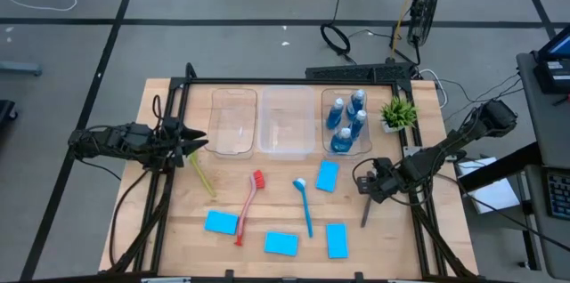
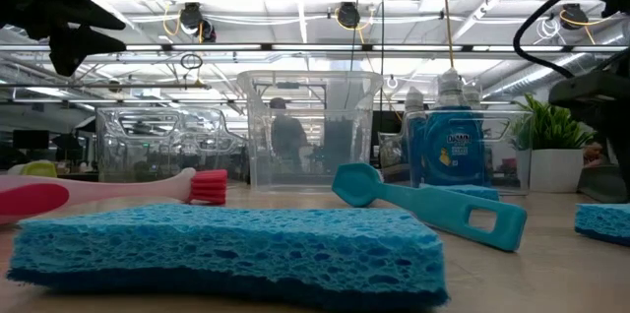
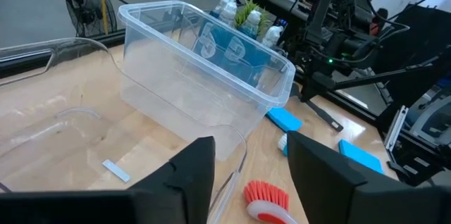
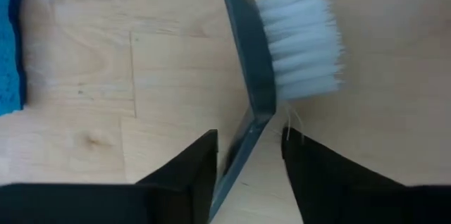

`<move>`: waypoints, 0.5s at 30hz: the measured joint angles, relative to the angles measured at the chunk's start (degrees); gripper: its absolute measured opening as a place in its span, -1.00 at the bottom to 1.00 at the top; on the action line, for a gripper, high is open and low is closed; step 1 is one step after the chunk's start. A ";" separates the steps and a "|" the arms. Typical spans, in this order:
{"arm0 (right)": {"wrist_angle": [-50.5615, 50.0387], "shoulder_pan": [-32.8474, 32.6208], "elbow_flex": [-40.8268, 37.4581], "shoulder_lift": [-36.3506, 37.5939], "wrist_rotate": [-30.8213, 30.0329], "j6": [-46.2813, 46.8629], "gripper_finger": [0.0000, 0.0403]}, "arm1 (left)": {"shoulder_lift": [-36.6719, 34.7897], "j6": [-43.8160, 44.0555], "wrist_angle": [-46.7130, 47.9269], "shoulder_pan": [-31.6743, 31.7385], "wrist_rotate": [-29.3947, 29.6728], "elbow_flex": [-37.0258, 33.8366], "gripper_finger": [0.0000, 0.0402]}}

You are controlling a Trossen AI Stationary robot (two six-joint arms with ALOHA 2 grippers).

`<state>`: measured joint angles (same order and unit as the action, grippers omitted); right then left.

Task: Pick & Place Kitchen Sink Supplies
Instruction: Put the black dishwashing brush into the transparent white bin

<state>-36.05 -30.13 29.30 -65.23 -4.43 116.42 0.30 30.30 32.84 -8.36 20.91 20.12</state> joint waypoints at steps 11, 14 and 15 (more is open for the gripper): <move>0.17 0.00 -0.11 -0.07 0.18 -2.10 -0.83 | 0.00 0.00 0.00 0.00 0.15 0.00 -0.17; 1.50 0.00 -0.13 -0.09 0.54 -3.33 -0.93 | 0.00 0.04 0.00 -0.02 0.15 0.00 -0.14; 2.11 0.02 -0.13 -0.09 1.28 -3.78 -0.95 | 0.00 0.20 0.00 0.00 0.15 0.00 -0.13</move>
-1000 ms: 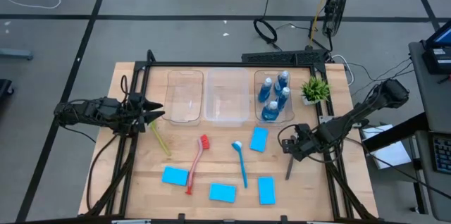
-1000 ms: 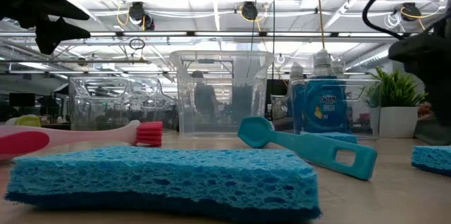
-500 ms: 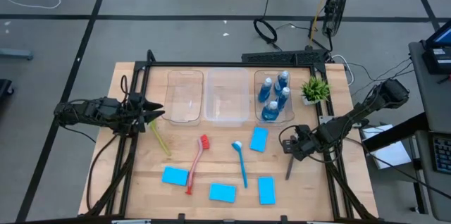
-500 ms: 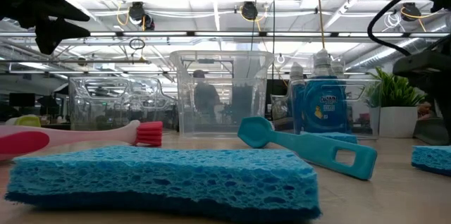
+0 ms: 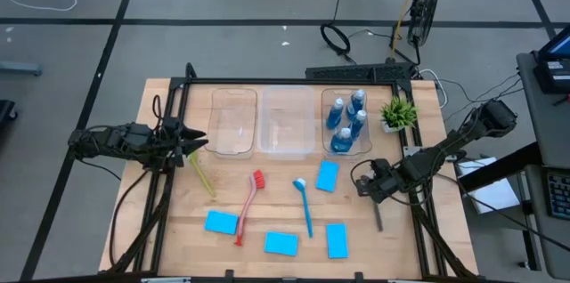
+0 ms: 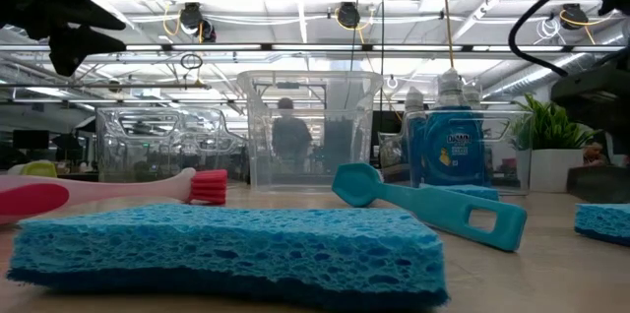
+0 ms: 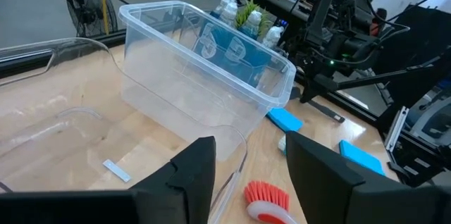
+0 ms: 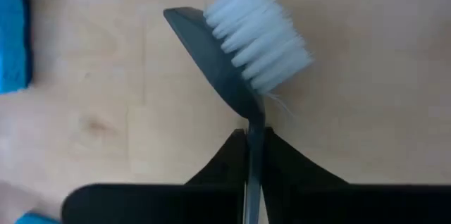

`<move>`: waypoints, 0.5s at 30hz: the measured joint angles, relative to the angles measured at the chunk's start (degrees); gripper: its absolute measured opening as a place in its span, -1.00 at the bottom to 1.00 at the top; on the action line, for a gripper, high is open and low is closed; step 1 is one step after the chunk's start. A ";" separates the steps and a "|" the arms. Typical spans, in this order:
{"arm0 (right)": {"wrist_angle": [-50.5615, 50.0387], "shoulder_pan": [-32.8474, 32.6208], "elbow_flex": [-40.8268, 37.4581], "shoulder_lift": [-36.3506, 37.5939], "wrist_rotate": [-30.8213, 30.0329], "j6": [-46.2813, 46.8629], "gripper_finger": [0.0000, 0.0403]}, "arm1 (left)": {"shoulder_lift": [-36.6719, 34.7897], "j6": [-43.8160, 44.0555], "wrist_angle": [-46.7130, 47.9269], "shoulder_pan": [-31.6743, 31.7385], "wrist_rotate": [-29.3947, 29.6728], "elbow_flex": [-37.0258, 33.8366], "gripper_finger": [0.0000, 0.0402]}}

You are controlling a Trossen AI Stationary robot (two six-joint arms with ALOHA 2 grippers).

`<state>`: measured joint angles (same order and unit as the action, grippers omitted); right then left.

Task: Pick & Place Kitchen Sink Supplies
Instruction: Put the black dishwashing brush into the transparent white bin

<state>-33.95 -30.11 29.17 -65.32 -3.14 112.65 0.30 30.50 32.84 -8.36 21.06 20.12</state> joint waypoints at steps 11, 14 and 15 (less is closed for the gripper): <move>12.58 -0.02 0.02 0.04 2.71 -8.00 -0.95 | 0.00 0.04 -0.02 0.00 -0.02 0.00 0.01; 18.77 -0.02 0.02 0.25 -0.36 -11.96 -0.95 | 0.00 0.04 -0.04 0.00 -0.02 0.00 0.04; 20.67 -0.02 0.02 0.35 -1.50 -13.48 -0.95 | 0.00 0.04 -0.04 -0.01 -0.02 0.00 0.04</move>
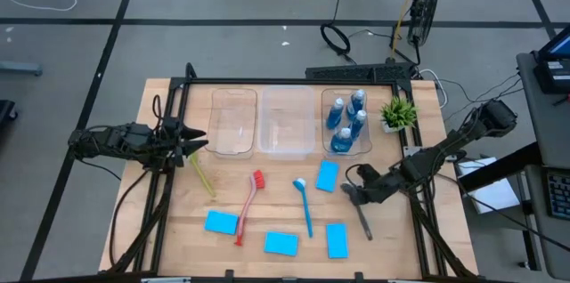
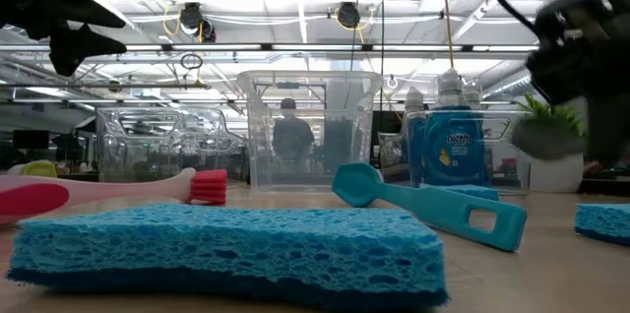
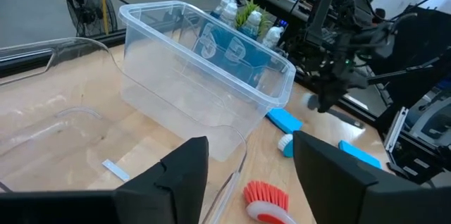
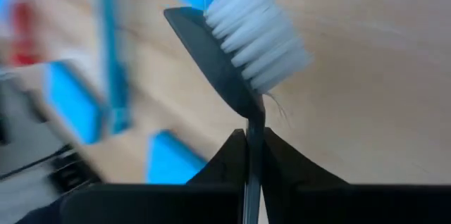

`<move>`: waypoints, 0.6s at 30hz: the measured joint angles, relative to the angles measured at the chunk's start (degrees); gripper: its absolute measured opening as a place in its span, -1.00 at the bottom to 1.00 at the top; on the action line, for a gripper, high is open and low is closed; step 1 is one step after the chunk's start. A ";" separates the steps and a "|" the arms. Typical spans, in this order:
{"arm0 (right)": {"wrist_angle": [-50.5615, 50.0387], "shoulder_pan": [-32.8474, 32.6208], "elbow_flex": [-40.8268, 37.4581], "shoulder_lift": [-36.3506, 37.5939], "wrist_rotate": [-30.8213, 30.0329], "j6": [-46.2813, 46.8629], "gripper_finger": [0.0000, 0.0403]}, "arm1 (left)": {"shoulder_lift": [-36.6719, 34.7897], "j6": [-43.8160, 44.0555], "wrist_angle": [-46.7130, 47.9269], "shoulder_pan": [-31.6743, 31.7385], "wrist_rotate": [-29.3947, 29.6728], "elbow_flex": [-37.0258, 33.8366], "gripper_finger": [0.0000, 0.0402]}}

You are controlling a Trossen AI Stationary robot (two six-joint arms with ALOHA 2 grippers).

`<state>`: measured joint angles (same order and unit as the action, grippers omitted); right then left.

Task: Pick & Place Kitchen Sink Supplies
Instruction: Put the black dishwashing brush into the transparent white bin

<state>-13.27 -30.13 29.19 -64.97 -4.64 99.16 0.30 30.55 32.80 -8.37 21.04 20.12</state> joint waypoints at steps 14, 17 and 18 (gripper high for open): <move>29.76 0.02 0.00 1.24 -9.50 -21.89 -0.95 | 0.00 1.72 -0.08 0.01 -0.07 0.02 -0.08; 35.03 0.10 0.00 1.24 -12.31 -26.79 -0.95 | 0.01 2.94 -0.09 0.01 -0.07 0.02 -0.11; 36.68 0.15 0.00 1.24 -13.19 -28.24 -0.95 | 0.01 3.11 -0.09 0.01 -0.07 0.02 -0.12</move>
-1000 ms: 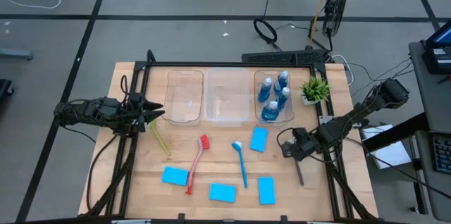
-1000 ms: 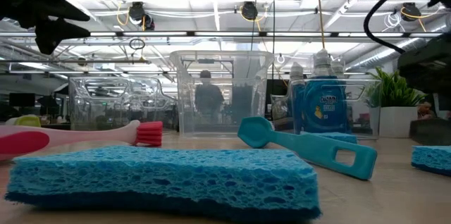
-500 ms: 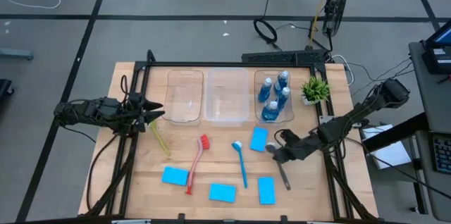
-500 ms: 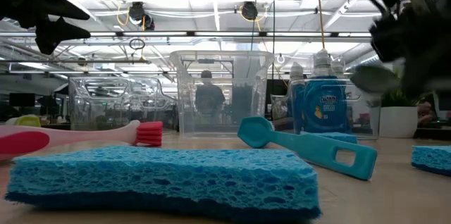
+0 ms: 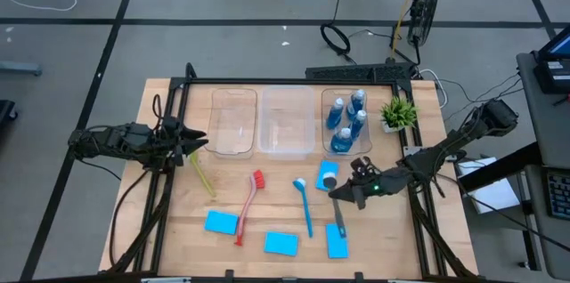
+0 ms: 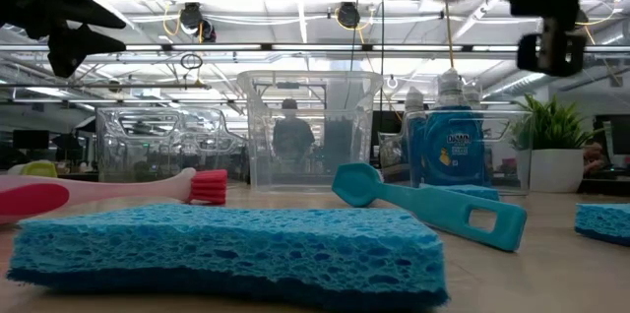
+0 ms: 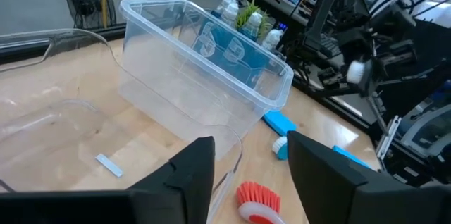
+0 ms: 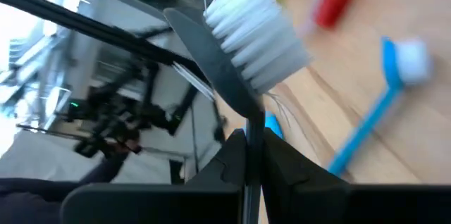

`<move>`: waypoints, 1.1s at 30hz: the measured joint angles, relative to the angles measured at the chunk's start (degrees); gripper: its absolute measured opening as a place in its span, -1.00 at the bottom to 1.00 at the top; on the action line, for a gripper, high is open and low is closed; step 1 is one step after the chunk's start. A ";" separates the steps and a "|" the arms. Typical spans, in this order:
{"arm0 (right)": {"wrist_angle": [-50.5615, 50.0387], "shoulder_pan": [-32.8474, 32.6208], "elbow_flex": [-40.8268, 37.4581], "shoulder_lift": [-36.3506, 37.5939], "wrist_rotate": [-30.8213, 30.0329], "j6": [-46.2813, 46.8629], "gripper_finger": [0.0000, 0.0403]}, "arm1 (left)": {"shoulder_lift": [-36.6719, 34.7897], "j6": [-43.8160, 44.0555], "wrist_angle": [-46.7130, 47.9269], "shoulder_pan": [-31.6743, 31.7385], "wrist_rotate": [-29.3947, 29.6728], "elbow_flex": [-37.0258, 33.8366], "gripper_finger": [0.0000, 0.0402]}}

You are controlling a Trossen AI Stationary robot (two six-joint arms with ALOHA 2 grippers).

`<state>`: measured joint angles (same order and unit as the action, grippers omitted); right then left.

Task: Pick & Place Kitchen Sink Supplies
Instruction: Put the black dishwashing brush into the transparent white bin

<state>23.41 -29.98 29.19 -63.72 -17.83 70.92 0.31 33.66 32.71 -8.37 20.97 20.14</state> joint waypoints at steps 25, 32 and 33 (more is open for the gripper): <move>27.67 8.52 0.07 0.00 -4.47 -30.40 -0.94 | 0.01 1.15 0.00 -0.01 0.04 0.00 -0.04; 28.66 11.05 0.09 -0.01 -2.99 -32.06 -0.94 | 0.01 0.72 0.02 -0.01 0.11 0.00 0.03; 28.67 11.37 0.14 0.00 -2.71 -32.54 -0.94 | 0.01 0.50 0.04 -0.01 0.11 0.00 0.03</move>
<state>52.09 -18.61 29.33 -63.72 -20.54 38.38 0.32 34.16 32.75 -8.38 21.08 20.14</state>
